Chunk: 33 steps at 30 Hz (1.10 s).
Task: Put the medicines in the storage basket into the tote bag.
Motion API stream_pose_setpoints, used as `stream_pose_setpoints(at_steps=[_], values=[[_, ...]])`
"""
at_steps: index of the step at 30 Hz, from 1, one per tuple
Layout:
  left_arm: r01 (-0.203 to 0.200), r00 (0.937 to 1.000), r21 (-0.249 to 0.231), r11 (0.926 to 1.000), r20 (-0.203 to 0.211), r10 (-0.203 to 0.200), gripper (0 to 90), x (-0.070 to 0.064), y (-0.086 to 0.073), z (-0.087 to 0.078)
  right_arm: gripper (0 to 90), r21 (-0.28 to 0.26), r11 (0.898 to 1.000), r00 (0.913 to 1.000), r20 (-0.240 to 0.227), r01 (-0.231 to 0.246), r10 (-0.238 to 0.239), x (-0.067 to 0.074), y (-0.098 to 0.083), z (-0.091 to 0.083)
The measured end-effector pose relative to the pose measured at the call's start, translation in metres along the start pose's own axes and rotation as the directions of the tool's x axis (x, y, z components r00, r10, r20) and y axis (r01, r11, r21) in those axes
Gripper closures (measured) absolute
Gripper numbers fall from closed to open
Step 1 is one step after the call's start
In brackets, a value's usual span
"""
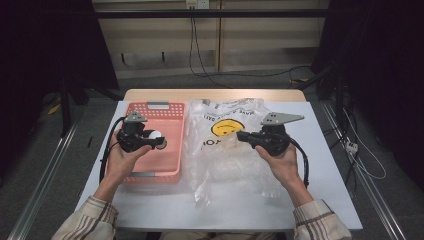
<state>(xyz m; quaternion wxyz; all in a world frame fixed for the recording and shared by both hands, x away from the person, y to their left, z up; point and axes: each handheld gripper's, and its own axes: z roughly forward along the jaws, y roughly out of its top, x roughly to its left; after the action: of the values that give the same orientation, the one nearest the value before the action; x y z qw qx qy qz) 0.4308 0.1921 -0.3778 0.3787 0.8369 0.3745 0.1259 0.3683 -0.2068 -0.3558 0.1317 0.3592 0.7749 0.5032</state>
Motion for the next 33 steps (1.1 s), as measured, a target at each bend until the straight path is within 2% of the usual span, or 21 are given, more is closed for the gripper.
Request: stream_pose_setpoints(at_steps=[2, 5, 13, 18, 24, 25, 33], values=[[-0.011, 0.9999, -0.008, 0.9999, -0.002, 0.011, 51.1, -0.003, 0.001, -0.004, 90.0, 0.0, 1.0, 1.0, -0.002, -0.001, 0.001, 0.0, 0.0, 0.0], [-0.002, 0.9999, -0.033, 0.9994, 0.01, 0.002, 51.1, -0.007, 0.001, -0.008, 90.0, 0.0, 1.0, 1.0, -0.001, 0.001, -0.001, 0.0, 0.0, 0.0], [-0.011, 0.9991, -0.085, 0.9964, 0.039, 0.014, 51.1, -0.017, 0.004, -0.016, 90.0, 0.001, 1.0, 1.0, 0.001, 0.001, -0.001, 0.0, 0.0, 0.0], [-0.03, 0.9981, -0.11, 0.9934, 0.051, 0.036, 51.1, -0.028, 0.008, -0.022, 90.0, 0.005, 1.0, 1.0, -0.003, 0.005, -0.005, 0.001, 0.0, 0.001], [-0.051, 0.9946, -0.141, 0.9887, 0.082, 0.063, 51.1, -0.041, 0.012, -0.026, 90.0, 0.004, 1.0, 1.0, 0.0, 0.007, -0.007, 0.001, 0.0, 0.0], [-0.044, 0.9944, -0.146, 0.9883, 0.089, 0.057, 51.1, -0.044, 0.013, -0.026, 90.0, 0.003, 1.0, 1.0, -0.001, 0.007, -0.007, 0.001, 0.0, 0.0], [-0.062, 0.9896, -0.173, 0.983, 0.117, 0.083, 51.1, -0.057, 0.016, -0.031, 90.0, 0.001, 1.0, 1.0, 0.003, 0.007, -0.007, 0.0, 0.0, 0.0]])
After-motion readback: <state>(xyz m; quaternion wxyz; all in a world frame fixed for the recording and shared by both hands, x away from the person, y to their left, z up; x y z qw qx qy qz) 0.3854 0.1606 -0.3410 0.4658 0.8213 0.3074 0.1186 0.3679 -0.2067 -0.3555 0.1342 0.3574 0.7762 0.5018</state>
